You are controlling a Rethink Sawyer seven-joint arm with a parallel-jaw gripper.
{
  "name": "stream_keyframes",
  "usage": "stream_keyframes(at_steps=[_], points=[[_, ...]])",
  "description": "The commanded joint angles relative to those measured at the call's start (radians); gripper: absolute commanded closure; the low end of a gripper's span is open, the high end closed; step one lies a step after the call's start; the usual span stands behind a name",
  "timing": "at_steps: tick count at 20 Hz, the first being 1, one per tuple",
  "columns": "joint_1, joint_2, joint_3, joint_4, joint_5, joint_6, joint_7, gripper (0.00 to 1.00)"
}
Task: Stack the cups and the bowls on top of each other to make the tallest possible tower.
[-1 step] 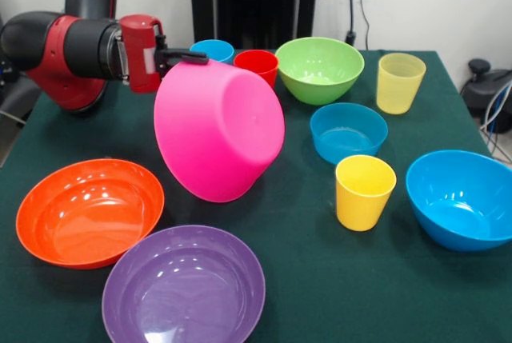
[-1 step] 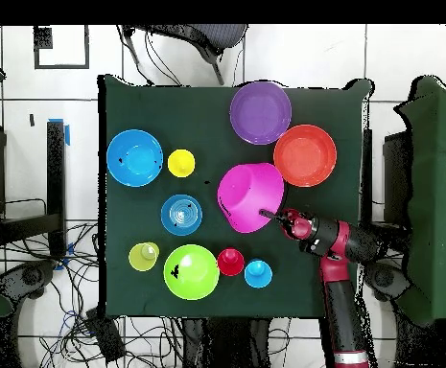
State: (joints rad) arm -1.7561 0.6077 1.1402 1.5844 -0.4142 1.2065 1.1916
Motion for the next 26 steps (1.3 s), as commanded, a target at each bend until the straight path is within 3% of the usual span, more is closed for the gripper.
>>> stream_keyframes(at_steps=[1, 26], points=[[0.06, 0.017, -0.065, -0.219, 0.052, 0.11, -0.375, 1.0], [0.072, -0.007, -0.087, -0.231, 0.086, 0.263, -0.345, 1.0]])
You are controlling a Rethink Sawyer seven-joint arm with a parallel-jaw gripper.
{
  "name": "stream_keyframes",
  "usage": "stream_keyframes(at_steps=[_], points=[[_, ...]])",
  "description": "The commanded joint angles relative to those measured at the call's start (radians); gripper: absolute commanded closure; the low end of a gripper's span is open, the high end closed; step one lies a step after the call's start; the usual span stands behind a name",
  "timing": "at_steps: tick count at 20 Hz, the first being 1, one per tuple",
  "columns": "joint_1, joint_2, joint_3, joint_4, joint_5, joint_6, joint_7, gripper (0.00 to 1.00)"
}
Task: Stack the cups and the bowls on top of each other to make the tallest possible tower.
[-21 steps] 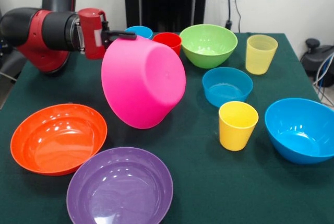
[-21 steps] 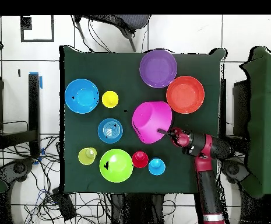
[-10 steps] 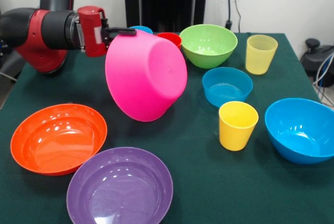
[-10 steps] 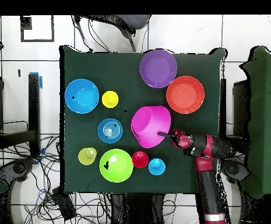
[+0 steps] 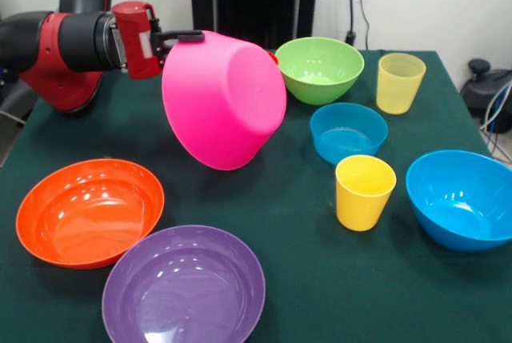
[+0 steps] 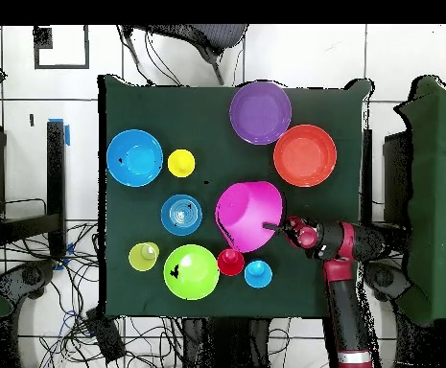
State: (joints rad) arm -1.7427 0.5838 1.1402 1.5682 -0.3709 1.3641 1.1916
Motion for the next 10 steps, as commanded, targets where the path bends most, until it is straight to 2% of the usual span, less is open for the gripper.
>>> stream_keyframes(at_steps=[1, 10], points=[[0.06, 0.014, -0.087, -0.215, 0.042, 0.107, -0.343, 1.0], [0.073, -0.02, -0.101, -0.218, 0.013, 0.119, -0.339, 1.0]])
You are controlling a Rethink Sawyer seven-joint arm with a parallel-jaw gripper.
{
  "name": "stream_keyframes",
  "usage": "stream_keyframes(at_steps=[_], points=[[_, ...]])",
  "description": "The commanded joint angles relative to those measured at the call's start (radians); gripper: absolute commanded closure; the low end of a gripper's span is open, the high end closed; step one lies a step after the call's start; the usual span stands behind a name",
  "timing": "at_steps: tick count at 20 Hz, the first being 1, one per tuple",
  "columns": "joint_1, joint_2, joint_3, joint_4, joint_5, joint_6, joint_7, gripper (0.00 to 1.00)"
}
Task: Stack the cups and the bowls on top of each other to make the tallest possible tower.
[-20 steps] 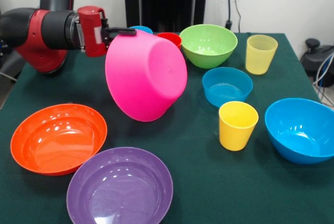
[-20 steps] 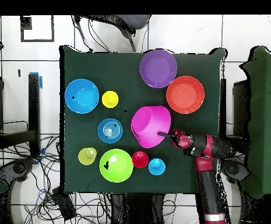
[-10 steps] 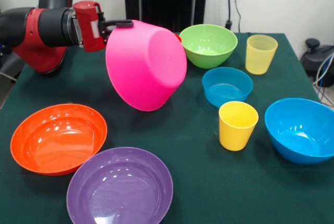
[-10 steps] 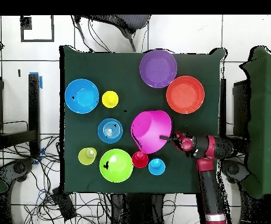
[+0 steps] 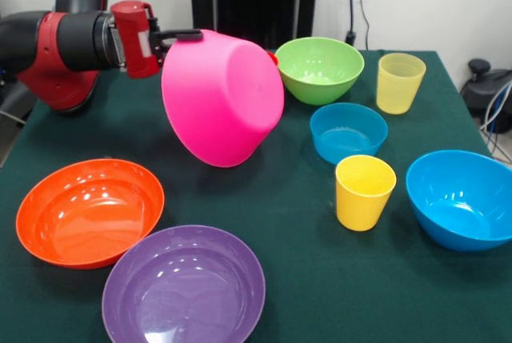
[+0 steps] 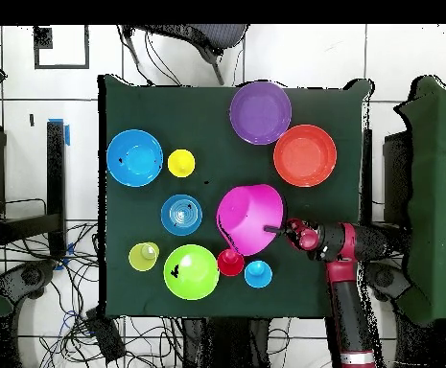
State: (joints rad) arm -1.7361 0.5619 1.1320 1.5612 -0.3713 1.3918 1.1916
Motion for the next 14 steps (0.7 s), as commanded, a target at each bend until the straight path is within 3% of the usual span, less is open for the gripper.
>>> stream_keyframes(at_steps=[1, 14], points=[[0.067, -0.001, -0.094, -0.21, 0.013, 0.092, -0.338, 1.0], [0.081, -0.028, -0.105, -0.207, 0.002, 0.09, -0.326, 1.0]])
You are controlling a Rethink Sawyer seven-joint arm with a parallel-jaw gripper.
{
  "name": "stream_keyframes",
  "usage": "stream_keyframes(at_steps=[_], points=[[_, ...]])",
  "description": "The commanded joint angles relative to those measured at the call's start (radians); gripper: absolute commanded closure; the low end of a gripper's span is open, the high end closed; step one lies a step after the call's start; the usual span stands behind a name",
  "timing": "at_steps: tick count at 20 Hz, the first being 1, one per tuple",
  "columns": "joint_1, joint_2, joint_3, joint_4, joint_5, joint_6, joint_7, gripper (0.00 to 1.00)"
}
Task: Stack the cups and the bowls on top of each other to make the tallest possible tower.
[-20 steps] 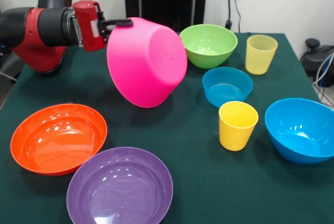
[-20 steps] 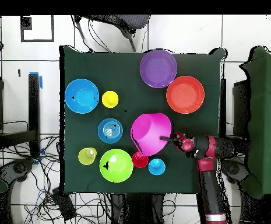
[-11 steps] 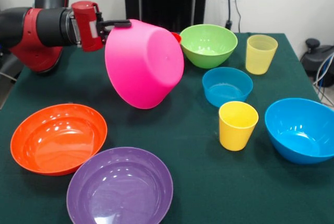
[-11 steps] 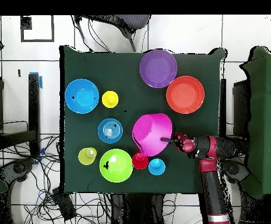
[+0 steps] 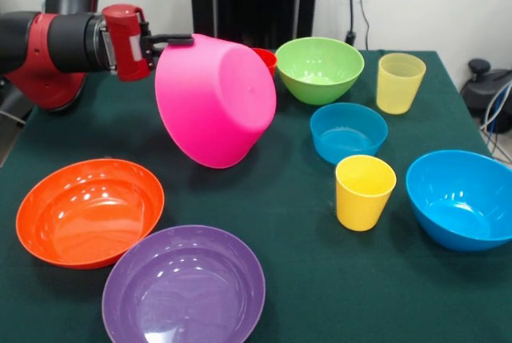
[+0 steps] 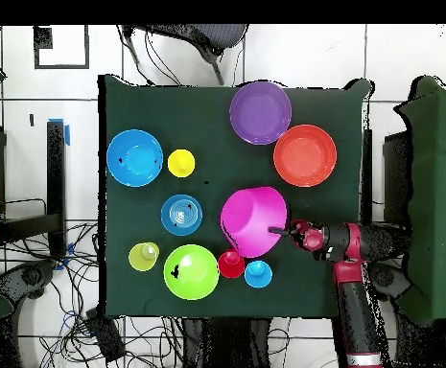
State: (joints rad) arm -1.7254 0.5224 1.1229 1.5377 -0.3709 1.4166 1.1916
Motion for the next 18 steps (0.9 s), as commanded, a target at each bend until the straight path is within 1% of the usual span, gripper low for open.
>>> stream_keyframes(at_steps=[1, 12, 13, 18], points=[[0.072, 0.01, -0.096, -0.184, 0.0, 0.065, -0.326, 1.0], [0.067, -0.008, -0.112, -0.175, -0.019, 0.064, -0.323, 1.0], [0.063, -0.01, -0.117, -0.172, -0.022, 0.065, -0.325, 0.0], [0.054, -0.025, -0.133, -0.164, -0.032, 0.07, -0.323, 0.0]])
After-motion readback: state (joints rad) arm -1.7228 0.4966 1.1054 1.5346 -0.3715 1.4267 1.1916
